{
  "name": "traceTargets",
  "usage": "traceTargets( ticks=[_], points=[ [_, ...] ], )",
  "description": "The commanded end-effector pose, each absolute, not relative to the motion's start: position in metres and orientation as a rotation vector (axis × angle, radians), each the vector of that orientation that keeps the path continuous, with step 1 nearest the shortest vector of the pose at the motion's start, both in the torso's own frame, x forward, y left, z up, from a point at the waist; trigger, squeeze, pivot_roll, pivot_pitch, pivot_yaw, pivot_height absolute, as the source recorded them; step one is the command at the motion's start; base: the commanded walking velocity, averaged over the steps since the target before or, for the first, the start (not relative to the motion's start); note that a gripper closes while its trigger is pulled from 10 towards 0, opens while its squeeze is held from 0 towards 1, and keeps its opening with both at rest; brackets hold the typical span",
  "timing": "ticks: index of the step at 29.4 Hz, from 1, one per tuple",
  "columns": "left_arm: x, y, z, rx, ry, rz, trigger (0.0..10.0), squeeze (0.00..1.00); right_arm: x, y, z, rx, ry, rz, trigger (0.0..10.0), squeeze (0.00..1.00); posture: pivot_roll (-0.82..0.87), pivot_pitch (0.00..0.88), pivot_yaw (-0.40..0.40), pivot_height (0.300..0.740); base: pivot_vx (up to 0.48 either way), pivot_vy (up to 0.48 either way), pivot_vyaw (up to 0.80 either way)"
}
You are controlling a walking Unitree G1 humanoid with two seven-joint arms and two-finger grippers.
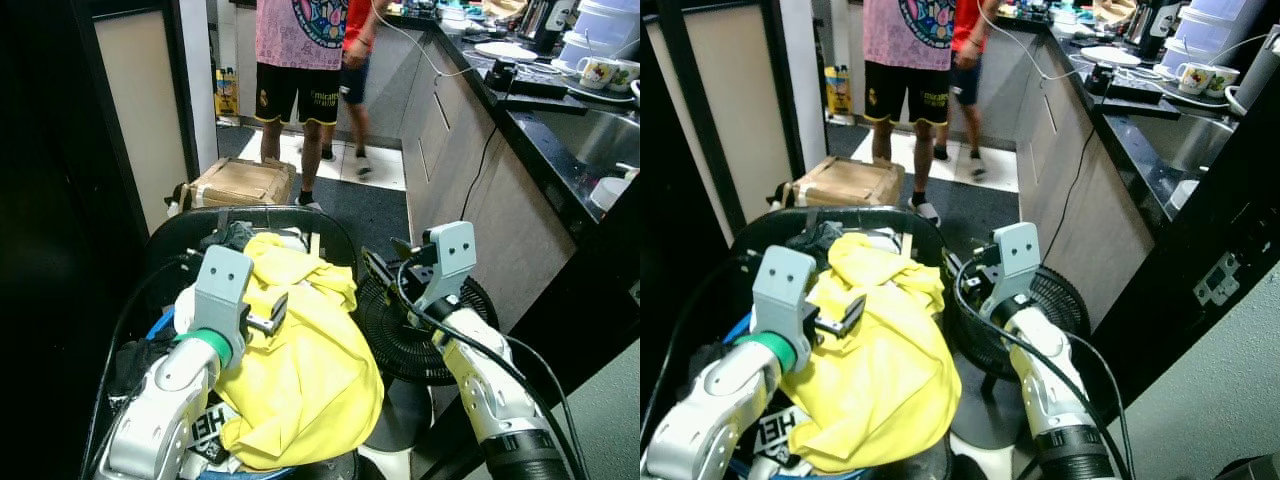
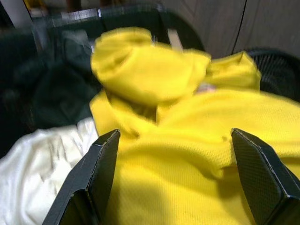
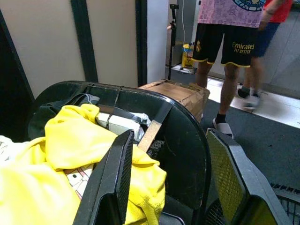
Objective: Clothes washing
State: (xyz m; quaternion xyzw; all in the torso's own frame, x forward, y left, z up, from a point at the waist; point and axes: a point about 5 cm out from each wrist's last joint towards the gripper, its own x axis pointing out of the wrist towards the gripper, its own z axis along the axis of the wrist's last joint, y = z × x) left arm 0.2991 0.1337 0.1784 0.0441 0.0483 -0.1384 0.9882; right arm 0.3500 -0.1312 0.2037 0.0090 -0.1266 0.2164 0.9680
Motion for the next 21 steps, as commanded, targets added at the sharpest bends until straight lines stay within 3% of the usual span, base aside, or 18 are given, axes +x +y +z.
traceTargets(
  ticks=[1, 15, 16, 17, 18, 20, 21],
  points=[
    [0.297, 0.133, 0.168, 0.072, 0.156, -0.291, 10.0, 0.00, 0.348, -0.131, 0.201, 0.013, -0.246, 0.435, 10.0, 0.00, -0.04, 0.083, -0.041, 0.740, 0.000, 0.000, 0.00],
    [0.294, 0.139, 0.154, 0.099, 0.278, -0.282, 10.0, 0.00, 0.346, -0.130, 0.201, 0.013, -0.252, 0.433, 10.0, 0.00, -0.03, 0.069, -0.036, 0.740, 0.000, 0.000, 0.00],
    [0.293, 0.140, 0.152, 0.108, 0.288, -0.283, 7.5, 0.00, 0.347, -0.129, 0.201, 0.014, -0.252, 0.435, 10.0, 0.00, -0.03, 0.067, -0.034, 0.740, 0.000, 0.000, 0.00],
    [0.293, 0.140, 0.151, 0.113, 0.294, -0.283, 7.5, 0.00, 0.347, -0.129, 0.201, 0.014, -0.253, 0.435, 10.0, 0.00, -0.03, 0.067, -0.034, 0.740, 0.000, 0.000, 0.00],
    [0.292, 0.140, 0.151, 0.112, 0.297, -0.283, 3.8, 0.00, 0.347, -0.129, 0.202, 0.014, -0.254, 0.436, 10.0, 0.00, -0.03, 0.064, -0.032, 0.740, 0.000, 0.000, 0.00],
    [0.292, 0.140, 0.151, 0.111, 0.298, -0.282, 3.8, 0.00, 0.347, -0.129, 0.202, 0.013, -0.255, 0.436, 10.0, 0.00, -0.03, 0.064, -0.032, 0.740, 0.000, 0.000, 0.00],
    [0.292, 0.140, 0.151, 0.110, 0.298, -0.283, 0.0, 0.00, 0.347, -0.129, 0.202, 0.013, -0.255, 0.436, 10.0, 0.00, -0.03, 0.061, -0.031, 0.740, 0.000, 0.000, 0.00]
  ],
)
